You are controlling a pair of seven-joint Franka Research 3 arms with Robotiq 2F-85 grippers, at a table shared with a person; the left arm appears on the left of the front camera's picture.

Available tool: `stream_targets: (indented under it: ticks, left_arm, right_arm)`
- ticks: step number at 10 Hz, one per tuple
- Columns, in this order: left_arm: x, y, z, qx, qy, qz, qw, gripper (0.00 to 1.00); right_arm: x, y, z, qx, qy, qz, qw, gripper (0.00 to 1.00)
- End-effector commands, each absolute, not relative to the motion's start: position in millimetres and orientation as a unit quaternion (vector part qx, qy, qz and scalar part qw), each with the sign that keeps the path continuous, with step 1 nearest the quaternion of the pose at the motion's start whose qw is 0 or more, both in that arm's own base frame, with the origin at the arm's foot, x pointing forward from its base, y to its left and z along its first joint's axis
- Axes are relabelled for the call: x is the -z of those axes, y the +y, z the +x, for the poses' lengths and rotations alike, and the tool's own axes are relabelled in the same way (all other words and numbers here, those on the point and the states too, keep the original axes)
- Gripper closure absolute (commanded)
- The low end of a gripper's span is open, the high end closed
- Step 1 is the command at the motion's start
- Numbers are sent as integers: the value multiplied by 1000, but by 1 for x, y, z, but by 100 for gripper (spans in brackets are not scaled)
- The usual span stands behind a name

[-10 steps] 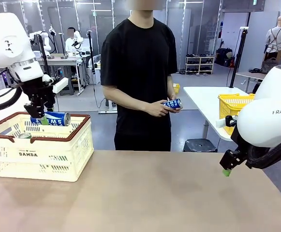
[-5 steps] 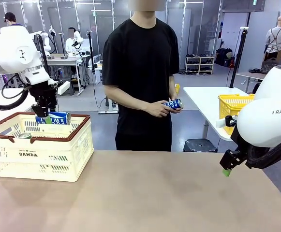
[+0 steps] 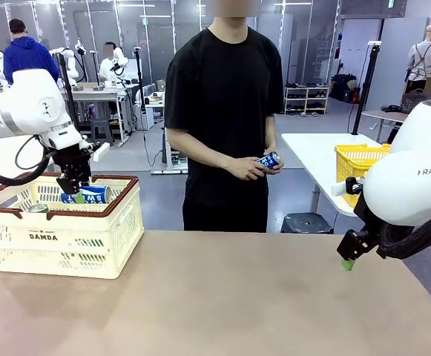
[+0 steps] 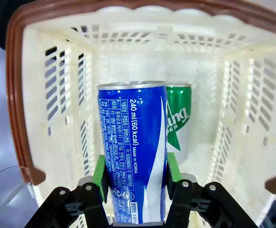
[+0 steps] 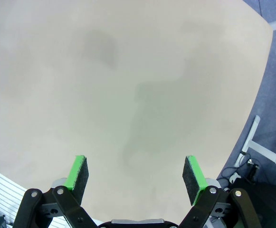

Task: Place the drinks into the Shopping basket.
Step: Pick up one drink and place it into the Shopping basket.

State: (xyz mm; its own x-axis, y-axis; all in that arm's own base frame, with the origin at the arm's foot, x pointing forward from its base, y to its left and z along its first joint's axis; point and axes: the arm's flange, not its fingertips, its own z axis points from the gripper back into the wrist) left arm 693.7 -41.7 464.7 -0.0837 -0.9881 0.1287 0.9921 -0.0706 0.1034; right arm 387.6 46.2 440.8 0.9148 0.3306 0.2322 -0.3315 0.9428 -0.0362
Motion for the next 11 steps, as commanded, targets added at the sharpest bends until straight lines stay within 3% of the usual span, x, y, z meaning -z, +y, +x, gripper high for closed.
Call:
stream_targets:
  ticks: [1,5,11]
  left_arm:
    - [-461,-41,700,745,-100,-15,660,44]
    - [-426,-37,702,751,-111,-15,651,44]
    - [-387,-36,712,744,-74,-35,663,44]
  right_arm:
    - [-439,45,386,-171,-118,1,978,0]
    - [-439,45,386,-171,-118,1,978,0]
    - [-439,45,386,-171,-118,1,978,0]
